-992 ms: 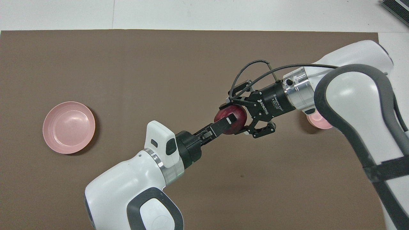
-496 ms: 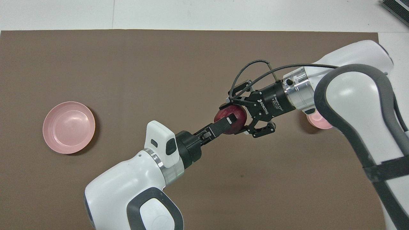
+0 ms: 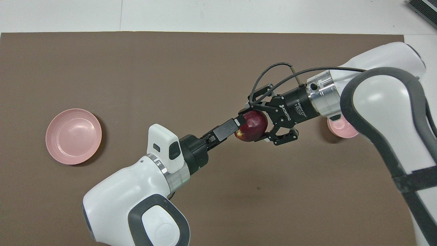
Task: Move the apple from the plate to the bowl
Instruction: 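Open the left gripper while the right gripper pulls the apple away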
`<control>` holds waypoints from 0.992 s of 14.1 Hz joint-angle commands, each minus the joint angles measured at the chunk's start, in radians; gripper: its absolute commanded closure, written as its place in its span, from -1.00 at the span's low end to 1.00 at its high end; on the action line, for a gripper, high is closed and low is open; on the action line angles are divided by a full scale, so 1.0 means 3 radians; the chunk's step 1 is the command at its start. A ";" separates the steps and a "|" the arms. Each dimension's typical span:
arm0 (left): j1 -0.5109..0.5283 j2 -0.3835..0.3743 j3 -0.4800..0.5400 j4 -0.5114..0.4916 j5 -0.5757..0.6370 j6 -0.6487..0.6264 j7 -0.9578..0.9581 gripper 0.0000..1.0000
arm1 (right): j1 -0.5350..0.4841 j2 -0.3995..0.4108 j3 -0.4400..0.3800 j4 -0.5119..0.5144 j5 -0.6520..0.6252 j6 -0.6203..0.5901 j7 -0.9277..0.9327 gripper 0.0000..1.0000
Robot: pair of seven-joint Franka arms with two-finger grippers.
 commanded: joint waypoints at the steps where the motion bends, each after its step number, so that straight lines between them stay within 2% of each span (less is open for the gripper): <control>1: 0.0057 -0.0014 -0.0019 -0.0012 -0.0006 -0.0032 -0.0028 -1.00 | -0.0204 0.0005 0.0004 0.0061 -0.0170 -0.0164 -0.0247 1.00; 5: 0.0057 -0.0020 0.0124 -0.0063 0.0141 -0.0103 -0.0023 -1.00 | -0.0434 -0.0021 -0.0001 0.0107 -0.0736 -0.0185 -0.0656 1.00; 8: 0.0057 -0.0030 0.0354 -0.0104 0.0514 -0.0567 -0.0028 -1.00 | -0.0573 -0.0010 -0.0006 0.0082 -0.1446 -0.0002 -0.1294 1.00; 10: 0.0057 -0.0040 0.0456 -0.0140 0.0673 -0.0707 -0.0028 -1.00 | -0.0659 0.0010 -0.0006 0.0066 -0.1836 0.0117 -0.1728 1.00; 12: 0.0057 -0.0045 0.0533 -0.0181 0.0775 -0.0783 -0.0023 -1.00 | -0.0782 0.0051 -0.0006 -0.0020 -0.2092 0.0330 -0.2265 1.00; 14: 0.0057 -0.0065 0.0681 -0.0181 0.1081 -0.1135 -0.0028 -1.00 | -0.0905 0.0183 -0.0006 -0.0046 -0.2287 0.0505 -0.2726 1.00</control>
